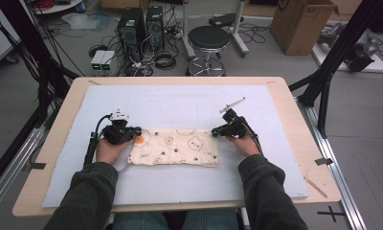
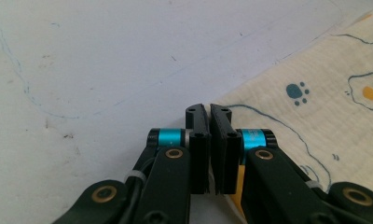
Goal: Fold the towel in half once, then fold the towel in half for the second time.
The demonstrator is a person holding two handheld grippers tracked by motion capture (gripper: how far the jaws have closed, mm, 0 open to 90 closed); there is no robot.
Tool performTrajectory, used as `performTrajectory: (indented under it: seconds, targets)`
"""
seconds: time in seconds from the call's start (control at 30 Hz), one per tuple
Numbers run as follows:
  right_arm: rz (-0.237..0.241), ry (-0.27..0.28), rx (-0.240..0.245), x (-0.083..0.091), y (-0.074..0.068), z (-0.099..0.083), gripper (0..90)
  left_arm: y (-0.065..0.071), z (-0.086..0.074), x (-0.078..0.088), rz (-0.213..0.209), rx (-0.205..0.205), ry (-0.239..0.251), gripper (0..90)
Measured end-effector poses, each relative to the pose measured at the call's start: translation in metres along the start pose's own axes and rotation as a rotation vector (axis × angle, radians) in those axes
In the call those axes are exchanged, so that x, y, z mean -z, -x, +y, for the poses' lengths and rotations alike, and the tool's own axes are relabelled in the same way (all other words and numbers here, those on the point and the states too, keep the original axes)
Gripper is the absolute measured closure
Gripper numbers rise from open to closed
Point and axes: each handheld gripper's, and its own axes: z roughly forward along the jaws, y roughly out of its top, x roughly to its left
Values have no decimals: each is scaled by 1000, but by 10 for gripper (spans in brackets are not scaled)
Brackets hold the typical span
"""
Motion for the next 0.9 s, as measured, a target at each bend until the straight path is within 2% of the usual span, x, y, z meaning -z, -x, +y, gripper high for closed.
performTrajectory:
  seconds: [0.1, 0.2, 0.53, 0.83, 0.9]
  targets:
    - [10, 5, -8, 1, 1, 0, 839, 0, 0, 0, -2, 10, 7, 864]
    - [12, 8, -18, 1, 2, 0, 841, 0, 0, 1, 0, -1, 3, 865]
    - [14, 25, -16, 2, 1, 0, 843, 0, 1, 3, -9, 6, 21, 866]
    - [26, 48, -25, 8, -1, 1, 844, 2, 3, 8, -19, -5, 28, 866]
    - [30, 58, -15, 9, -1, 1, 846, 2, 3, 9, -21, -5, 32, 867]
